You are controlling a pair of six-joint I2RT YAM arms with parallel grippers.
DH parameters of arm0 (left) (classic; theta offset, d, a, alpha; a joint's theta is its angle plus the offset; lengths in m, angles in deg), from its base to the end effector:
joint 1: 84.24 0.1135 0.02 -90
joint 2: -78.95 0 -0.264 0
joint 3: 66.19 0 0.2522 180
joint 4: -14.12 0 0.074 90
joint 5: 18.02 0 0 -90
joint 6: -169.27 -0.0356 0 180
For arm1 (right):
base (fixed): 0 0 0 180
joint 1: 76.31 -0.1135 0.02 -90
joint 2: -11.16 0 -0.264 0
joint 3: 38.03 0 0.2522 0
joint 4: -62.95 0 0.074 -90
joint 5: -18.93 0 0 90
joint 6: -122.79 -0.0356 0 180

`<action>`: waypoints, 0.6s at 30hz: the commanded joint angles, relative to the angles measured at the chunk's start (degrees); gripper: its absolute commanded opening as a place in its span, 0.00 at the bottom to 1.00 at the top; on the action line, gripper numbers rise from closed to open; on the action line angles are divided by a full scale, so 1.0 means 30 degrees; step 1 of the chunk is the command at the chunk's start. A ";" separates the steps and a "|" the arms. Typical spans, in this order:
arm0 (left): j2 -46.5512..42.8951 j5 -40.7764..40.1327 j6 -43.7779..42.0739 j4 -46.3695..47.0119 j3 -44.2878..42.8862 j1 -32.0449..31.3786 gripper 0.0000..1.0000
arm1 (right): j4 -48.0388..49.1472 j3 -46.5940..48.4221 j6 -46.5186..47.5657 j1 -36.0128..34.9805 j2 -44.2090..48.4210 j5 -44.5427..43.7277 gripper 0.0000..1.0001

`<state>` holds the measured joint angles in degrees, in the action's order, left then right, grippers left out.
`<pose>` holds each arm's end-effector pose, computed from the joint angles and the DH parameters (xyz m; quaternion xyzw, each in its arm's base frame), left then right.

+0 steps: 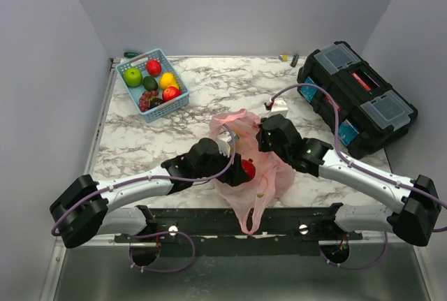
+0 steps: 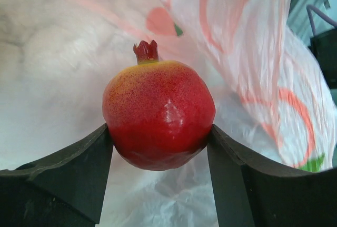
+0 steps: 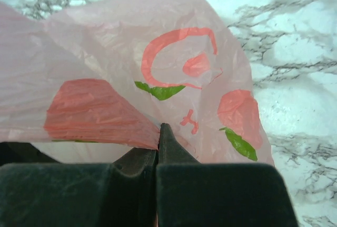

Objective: Take the fake fruits out of the plastic bag
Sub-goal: Take out the fake fruit from the plastic bag, then place the fake fruit in the bin.

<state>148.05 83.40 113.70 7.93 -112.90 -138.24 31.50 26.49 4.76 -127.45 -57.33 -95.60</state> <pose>0.1440 -0.2101 0.2120 0.1955 0.8344 -0.4157 0.3046 0.1756 0.1943 0.2800 -0.0785 0.8703 0.1400 0.4656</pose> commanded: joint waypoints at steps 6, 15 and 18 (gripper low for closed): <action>-0.1906 0.2608 -0.1967 -0.0619 -0.0457 -0.1247 0.26 | -0.1157 0.1258 0.0308 0.0331 -0.1115 -0.1296 0.01; -0.1956 0.7099 -0.2386 -0.0441 -0.1741 -0.1626 0.13 | -0.1032 0.1287 -0.0005 0.0358 -0.1283 -0.0182 0.01; -0.3055 0.5831 -0.2399 -0.0882 -0.2050 -0.1646 0.12 | -0.1038 0.0952 -0.0126 0.0368 -0.1068 -0.0569 0.01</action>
<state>142.58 99.40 107.58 5.90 -116.72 -142.78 29.25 29.27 5.24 -126.55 -61.22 -96.78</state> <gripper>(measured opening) 0.642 0.009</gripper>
